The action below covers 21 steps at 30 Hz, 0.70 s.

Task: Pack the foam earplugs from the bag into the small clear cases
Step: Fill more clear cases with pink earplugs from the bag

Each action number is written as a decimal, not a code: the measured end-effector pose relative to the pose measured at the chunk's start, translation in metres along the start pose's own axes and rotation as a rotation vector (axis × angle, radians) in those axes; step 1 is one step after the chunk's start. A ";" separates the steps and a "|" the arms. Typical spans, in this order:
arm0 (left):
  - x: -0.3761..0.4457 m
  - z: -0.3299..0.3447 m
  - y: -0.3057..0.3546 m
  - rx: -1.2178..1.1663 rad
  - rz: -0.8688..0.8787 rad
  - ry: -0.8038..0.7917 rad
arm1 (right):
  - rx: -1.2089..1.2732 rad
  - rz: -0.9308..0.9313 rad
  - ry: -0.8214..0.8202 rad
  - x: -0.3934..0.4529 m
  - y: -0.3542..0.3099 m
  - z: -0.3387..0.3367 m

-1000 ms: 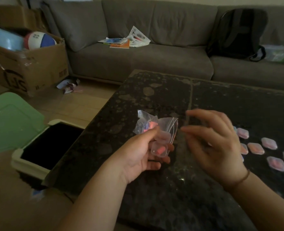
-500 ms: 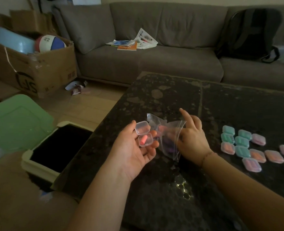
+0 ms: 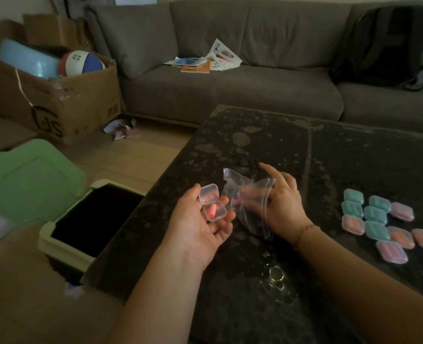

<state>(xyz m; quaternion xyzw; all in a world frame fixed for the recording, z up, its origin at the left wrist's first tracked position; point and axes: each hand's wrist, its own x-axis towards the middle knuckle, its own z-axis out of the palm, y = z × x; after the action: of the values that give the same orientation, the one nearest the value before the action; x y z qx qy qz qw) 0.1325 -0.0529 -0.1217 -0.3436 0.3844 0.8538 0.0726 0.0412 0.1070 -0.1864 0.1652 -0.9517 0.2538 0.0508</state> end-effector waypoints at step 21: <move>0.002 0.014 -0.017 0.112 -0.053 -0.144 | -0.192 -0.119 0.103 -0.032 0.018 -0.039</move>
<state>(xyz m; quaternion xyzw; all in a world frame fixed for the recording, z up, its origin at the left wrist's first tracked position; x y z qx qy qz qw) 0.1300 -0.0315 -0.1264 -0.2865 0.4163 0.8512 0.1417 0.0656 0.1503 -0.1664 0.2024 -0.9562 0.1665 0.1301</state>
